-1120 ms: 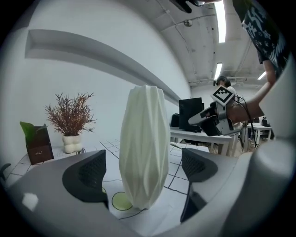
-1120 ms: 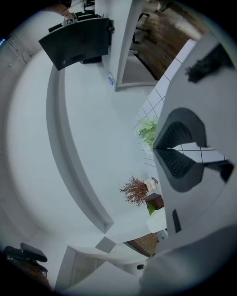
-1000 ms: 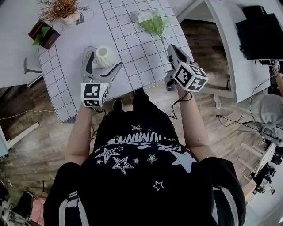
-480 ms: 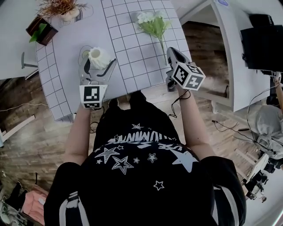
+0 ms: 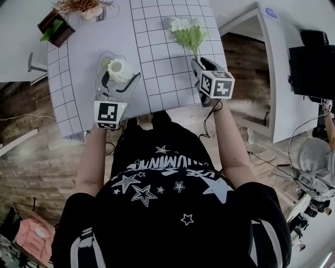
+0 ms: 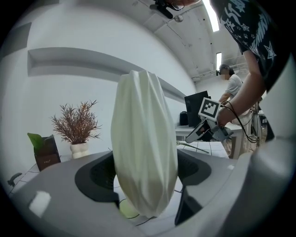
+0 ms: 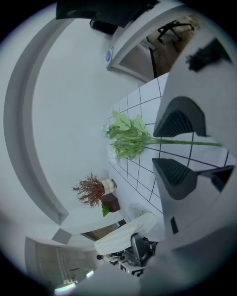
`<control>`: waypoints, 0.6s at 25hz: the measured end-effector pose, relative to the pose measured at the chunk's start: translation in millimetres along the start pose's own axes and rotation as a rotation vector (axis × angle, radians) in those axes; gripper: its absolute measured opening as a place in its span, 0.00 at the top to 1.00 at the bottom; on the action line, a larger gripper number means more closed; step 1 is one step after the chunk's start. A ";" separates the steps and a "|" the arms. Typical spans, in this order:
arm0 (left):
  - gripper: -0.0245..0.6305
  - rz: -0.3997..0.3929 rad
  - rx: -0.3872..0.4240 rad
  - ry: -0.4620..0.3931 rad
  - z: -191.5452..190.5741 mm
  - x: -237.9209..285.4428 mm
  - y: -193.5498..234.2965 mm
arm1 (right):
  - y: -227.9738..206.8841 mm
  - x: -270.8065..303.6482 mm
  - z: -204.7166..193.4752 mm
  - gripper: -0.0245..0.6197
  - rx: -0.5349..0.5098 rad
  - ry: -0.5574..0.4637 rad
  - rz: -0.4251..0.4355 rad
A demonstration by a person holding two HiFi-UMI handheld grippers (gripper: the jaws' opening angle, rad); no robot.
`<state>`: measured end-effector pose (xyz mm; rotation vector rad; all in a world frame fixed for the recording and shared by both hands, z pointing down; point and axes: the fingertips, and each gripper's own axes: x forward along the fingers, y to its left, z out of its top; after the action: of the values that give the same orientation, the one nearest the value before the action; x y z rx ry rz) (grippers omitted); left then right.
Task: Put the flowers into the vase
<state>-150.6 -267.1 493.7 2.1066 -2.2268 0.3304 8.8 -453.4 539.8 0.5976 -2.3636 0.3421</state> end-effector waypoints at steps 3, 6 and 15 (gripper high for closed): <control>0.37 0.021 -0.005 -0.002 -0.5 -1.2 1.1 | -0.2 12.7 5.9 0.73 -0.038 0.035 0.003; 0.37 0.036 -0.019 -0.009 -0.8 -2.5 2.8 | -3.1 22.9 7.5 0.73 -0.080 0.085 -0.013; 0.37 0.040 -0.008 -0.002 -1.1 -4.8 1.3 | -18.3 38.0 1.7 0.87 -0.083 0.186 -0.092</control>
<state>-151.8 -262.1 493.7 2.0623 -2.2696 0.3211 -8.5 -482.2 565.3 0.6060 -2.1533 0.2462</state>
